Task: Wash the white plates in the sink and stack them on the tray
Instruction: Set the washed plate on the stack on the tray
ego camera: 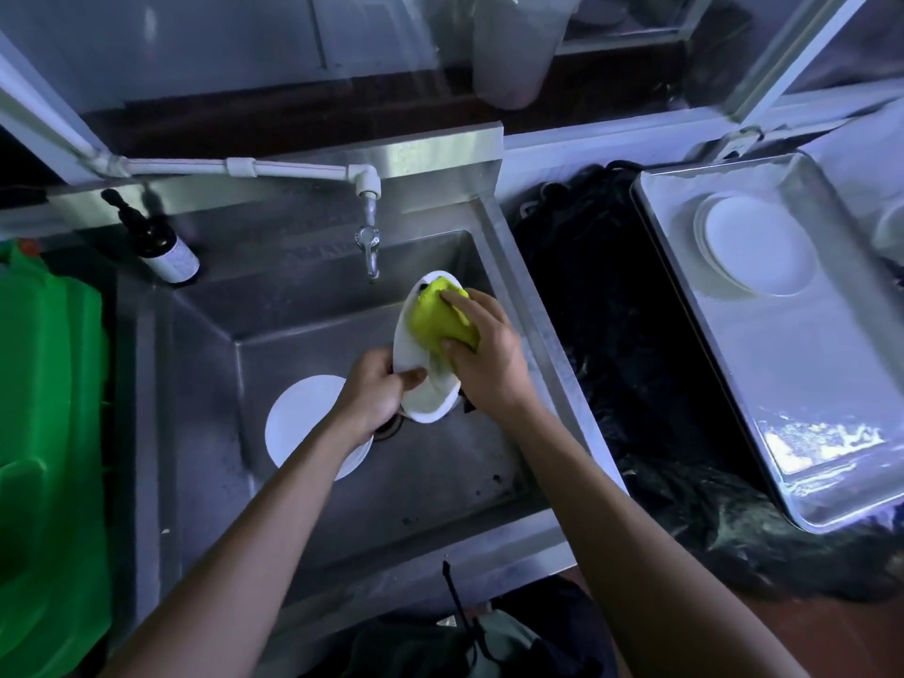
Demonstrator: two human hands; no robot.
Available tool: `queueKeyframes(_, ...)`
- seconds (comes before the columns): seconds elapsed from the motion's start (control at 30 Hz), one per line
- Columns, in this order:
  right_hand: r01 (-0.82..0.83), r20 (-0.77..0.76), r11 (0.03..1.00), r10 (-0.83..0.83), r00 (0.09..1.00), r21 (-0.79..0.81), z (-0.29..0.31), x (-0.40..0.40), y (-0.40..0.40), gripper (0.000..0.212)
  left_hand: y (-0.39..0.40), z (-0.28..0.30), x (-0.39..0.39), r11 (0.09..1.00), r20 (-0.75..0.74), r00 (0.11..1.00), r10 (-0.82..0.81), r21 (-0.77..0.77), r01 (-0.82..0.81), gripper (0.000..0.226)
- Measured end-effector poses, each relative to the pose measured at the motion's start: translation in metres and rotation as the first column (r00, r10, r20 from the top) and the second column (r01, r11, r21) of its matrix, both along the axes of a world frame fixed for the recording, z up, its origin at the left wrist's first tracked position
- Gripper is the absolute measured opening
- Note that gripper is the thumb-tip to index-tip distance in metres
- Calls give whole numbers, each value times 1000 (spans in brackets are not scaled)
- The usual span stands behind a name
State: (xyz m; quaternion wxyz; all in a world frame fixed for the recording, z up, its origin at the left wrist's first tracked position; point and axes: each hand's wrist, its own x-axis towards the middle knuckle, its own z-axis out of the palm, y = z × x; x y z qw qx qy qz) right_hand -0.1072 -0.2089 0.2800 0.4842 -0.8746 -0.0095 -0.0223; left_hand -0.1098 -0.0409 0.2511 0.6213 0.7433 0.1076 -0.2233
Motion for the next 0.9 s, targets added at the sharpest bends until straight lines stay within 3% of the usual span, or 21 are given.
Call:
queueKeyframes(0.13,70,-19,996,-71,997,-53,5,-2,-57,59,-25,12,24,974,100,990,-97,216,73,24)
queueKeyframes(0.23,101,-53,990,-107,993,-101,6,-3,-106,60,-54,24,38,934,236,956,-172,347,82,18)
queueKeyframes(0.37,130,-64,979,-142,988,-159,14,-3,-172,61,-108,47,49,831,369,879,-302,554,53,44)
queueKeyframes(0.5,164,-43,969,-174,984,-184,25,-5,-232,62,-168,68,59,714,405,784,-471,697,69,40)
queueKeyframes(0.57,198,-42,964,-208,977,-175,29,-6,-262,62,-201,78,64,649,434,685,-585,757,74,17)
queueKeyframes(0.6,221,-40,961,-231,972,-165,31,-7,-277,62,-219,81,67,632,458,634,-623,773,63,19)
queueKeyframes(0.67,262,-27,954,-269,963,-148,34,-10,-306,62,-254,84,73,609,477,557,-680,791,65,43)
queueKeyframes(0.73,298,-10,946,-301,953,-128,36,-15,-334,61,-290,85,79,603,465,534,-706,790,108,56)
queueKeyframes(0.9,358,-38,931,-361,932,-78,32,-28,-390,56,-364,82,94,561,476,415,-775,821,107,64)
